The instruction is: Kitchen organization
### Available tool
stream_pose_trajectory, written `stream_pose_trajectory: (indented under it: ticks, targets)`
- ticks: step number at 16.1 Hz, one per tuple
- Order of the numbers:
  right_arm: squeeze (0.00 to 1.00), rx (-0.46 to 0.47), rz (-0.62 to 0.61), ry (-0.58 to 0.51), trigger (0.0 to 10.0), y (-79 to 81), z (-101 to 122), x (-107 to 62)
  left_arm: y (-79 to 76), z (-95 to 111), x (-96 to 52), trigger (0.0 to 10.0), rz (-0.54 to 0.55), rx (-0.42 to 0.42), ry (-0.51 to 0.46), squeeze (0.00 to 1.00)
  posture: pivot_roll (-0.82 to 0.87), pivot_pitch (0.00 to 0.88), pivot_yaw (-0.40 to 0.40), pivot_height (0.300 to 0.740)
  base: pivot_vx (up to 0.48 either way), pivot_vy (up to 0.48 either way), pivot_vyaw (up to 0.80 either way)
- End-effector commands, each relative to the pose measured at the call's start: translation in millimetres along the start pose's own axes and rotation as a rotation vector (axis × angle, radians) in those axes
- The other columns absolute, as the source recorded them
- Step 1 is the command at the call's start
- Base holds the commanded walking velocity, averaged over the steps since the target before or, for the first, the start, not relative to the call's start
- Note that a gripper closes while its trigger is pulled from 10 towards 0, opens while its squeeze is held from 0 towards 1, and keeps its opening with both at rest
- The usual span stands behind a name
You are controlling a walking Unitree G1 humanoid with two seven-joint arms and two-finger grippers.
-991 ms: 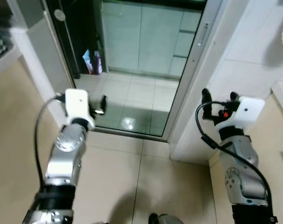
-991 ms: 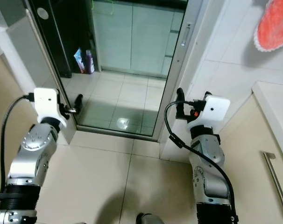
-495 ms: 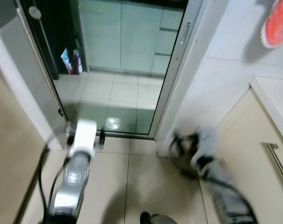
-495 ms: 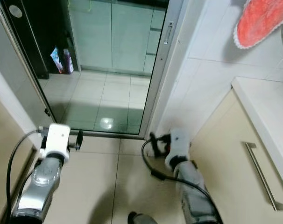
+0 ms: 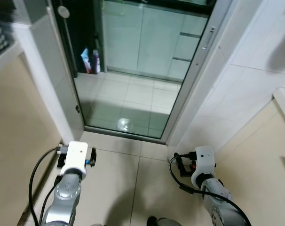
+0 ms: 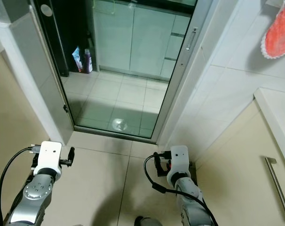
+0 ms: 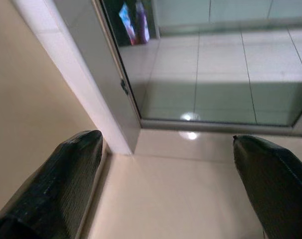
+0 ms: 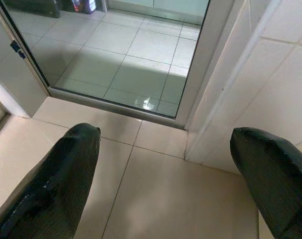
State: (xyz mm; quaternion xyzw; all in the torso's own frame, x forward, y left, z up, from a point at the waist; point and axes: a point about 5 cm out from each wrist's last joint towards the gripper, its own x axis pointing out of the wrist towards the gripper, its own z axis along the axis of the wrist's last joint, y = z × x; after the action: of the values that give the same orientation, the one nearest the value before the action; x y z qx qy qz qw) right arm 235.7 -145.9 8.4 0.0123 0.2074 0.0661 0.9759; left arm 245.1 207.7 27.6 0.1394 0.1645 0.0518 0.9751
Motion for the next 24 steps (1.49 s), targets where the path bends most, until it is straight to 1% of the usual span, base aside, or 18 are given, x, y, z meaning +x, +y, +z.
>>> stream_pose_trajectory:
  ticks: [1, 3, 6, 12, 17, 24]
  targets:
    - [0.00, -0.003, -0.029, 0.000, 10.0, -7.2, -1.0, -0.1, -4.2, 0.8, 0.9, 10.0, -0.009, -0.002, -0.005, 0.00, 0.04, 0.060, -0.085, 0.740, 0.000, 0.000, 0.00]
    - [0.00, 0.005, -0.049, -0.002, 10.0, -11.5, -2.5, -0.5, -5.1, 0.7, 1.3, 10.0, -0.011, -0.004, -0.007, 0.00, 0.04, 0.063, -0.085, 0.740, 0.000, 0.000, 0.00]
    - [0.00, -0.005, -0.038, 0.006, 10.0, -8.3, -5.9, -1.4, -3.6, -0.8, 1.5, 10.0, 0.004, -0.013, -0.001, 0.00, 0.04, 0.063, -0.087, 0.740, 0.000, 0.000, 0.00]
    - [0.00, -0.012, -0.038, 0.004, 10.0, -6.8, -5.7, -0.9, -1.1, -2.3, 1.6, 10.0, 0.015, -0.009, 0.001, 0.00, 0.04, 0.065, -0.083, 0.740, 0.000, 0.000, 0.00]
    - [0.00, -0.011, -0.044, 0.009, 10.0, -7.1, -8.2, -3.0, -0.6, -1.8, 1.0, 10.0, 0.015, -0.001, -0.003, 0.00, 0.04, 0.067, -0.081, 0.740, 0.000, 0.000, 0.00]
    - [0.00, -0.012, -0.050, 0.009, 10.0, -8.6, -6.5, -0.9, -0.9, 0.6, 3.2, 10.0, 0.017, 0.001, -0.008, 0.00, 0.05, 0.068, -0.078, 0.740, 0.000, 0.000, 0.00]
